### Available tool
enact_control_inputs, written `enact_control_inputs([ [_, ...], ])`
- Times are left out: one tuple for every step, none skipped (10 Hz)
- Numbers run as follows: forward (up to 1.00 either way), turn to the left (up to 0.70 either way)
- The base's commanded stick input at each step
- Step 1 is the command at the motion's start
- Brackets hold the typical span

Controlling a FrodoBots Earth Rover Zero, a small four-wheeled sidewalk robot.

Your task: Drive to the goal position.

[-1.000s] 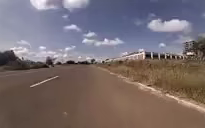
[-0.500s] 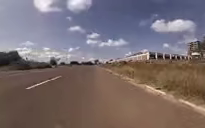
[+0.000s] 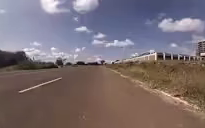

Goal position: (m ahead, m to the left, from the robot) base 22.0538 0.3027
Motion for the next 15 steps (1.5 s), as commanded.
enact_control_inputs([
  [1.0, 0.03],
  [1.0, 0.03],
  [1.0, 0.03],
  [1.0, 0.03],
  [1.0, 0.04],
  [1.0, 0.04],
  [1.0, 0.04],
  [1.0, 0.04],
  [1.0, 0.04],
  [1.0, 0.04],
  [1.0, 0.04],
  [1.0, 0.04],
  [1.0, 0.04],
  [1.0, 0.04],
  [1.0, 0.04],
])
